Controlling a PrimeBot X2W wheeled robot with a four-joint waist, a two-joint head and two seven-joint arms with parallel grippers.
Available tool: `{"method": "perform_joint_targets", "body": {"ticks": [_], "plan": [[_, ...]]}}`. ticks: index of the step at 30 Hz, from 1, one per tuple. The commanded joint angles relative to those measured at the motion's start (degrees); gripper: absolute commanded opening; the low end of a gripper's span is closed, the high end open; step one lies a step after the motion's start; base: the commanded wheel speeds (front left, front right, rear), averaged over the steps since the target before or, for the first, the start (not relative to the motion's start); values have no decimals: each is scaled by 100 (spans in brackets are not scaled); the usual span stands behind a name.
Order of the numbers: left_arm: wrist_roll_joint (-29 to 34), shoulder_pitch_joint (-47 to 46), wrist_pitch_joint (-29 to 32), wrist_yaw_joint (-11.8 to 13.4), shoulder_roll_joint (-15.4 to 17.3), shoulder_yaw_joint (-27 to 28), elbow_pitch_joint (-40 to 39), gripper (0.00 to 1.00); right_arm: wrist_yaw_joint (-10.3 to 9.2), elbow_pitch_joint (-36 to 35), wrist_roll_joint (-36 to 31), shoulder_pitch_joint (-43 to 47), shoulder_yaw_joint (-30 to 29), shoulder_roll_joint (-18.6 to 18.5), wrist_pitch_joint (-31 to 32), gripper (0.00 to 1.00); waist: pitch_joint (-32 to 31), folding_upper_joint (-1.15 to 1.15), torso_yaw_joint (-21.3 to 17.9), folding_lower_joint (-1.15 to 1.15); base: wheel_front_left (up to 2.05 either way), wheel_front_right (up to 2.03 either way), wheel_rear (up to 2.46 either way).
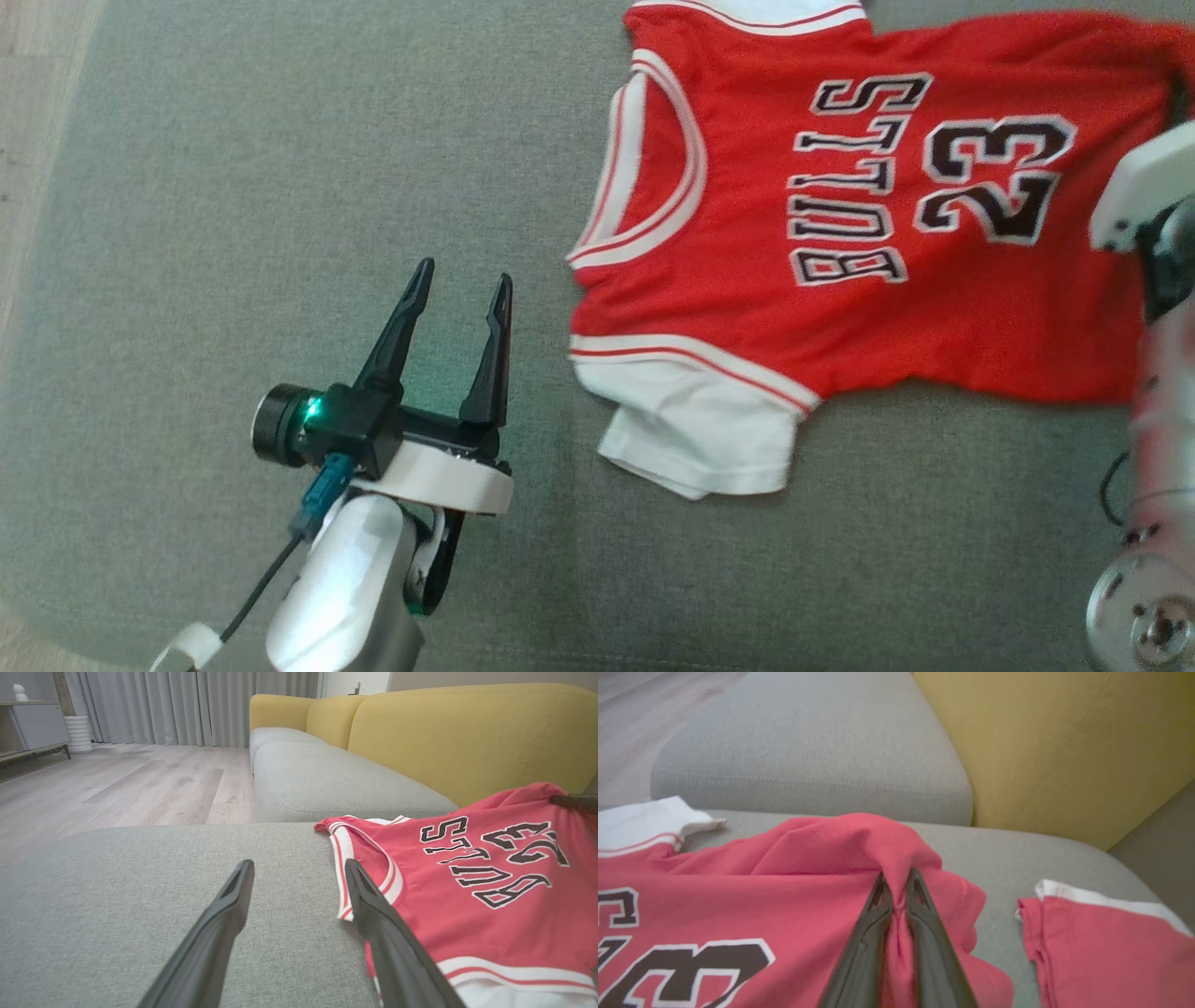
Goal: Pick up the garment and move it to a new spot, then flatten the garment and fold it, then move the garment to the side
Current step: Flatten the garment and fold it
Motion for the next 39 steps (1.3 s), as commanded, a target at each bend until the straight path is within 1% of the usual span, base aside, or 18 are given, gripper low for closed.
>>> {"method": "perform_joint_targets", "body": {"ticks": [1,2,3,7,10,11,14,16,19,20,22,23,25,27,29,32,39], "plan": [[-43,-177,-28,34,27,167,-123,100,-11,-117,-199,-251,26,-45,-163,0,-10,0,13,0,0,0,0],[-46,-178,-28,37,27,164,-117,100,-11,-62,-282,-296,-15,-43,-228,9,-21,0,17,0,0,0,0],[-49,-178,-28,42,27,162,-110,100,-11,14,-344,-333,-63,-31,-271,100,-35,0,17,0,0,0,0],[-66,-148,-28,70,26,196,-107,100,-11,340,-481,-326,-122,87,-502,100,-129,0,-55,0,0,0,0],[-63,-113,-28,79,25,226,-109,100,-11,478,-428,-193,-107,210,-893,100,-250,0,-164,0,0,0,0],[-63,-113,-28,79,25,226,-109,100,-11,478,-428,-193,-107,210,-893,100,-250,0,-164,0,0,0,0],[-52,-55,-28,91,35,287,-106,100,-11,597,-189,-5,62,308,-1421,100,-407,0,-340,0,0,0,0],[-41,-7,-28,92,51,324,-108,100,-11,695,194,130,296,334,-1682,100,-504,0,-468,0,0,0,0],[-38,72,-28,99,71,377,-113,100,-11,826,1287,361,1142,339,-1865,100,-627,0,-676,0,0,0,0],[-36,98,-28,97,81,390,-112,100,-11,692,1668,507,1425,340,-1877,100,-658,0,-746,0,0,0,0],[-35,143,-28,98,103,421,-100,100,-11,70,2405,973,1962,340,-1883,100,-709,0,-884,0,0,0,0],[-40,160,-28,100,113,441,-92,100,-11,-295,2673,1276,2150,340,-1884,100,-728,0,-951,0,0,0,0],[-44,190,-28,101,139,473,-71,100,-11,-982,3127,1892,2421,341,-1885,100,-755,0,-1076,0,0,0,0],[-42,205,-28,99,166,491,-48,100,-11,-1578,3459,2439,2542,341,-1885,100,-761,0,-1186,0,0,0,0],[-40,191,-28,94,198,500,-9,100,-11,-2062,3638,2851,2648,341,-1886,100,-744,0,-1281,0,0,0,0],[-51,105,33,91,253,512,111,100,-11,-2512,3722,3207,2646,341,-1886,100,-681,0,-1392,0,0,0,0],[-15,-299,639,93,384,452,624,100,-11,-3052,3721,3350,2633,342,-1807,100,-457,0,-1489,0,0,0,0]]}}
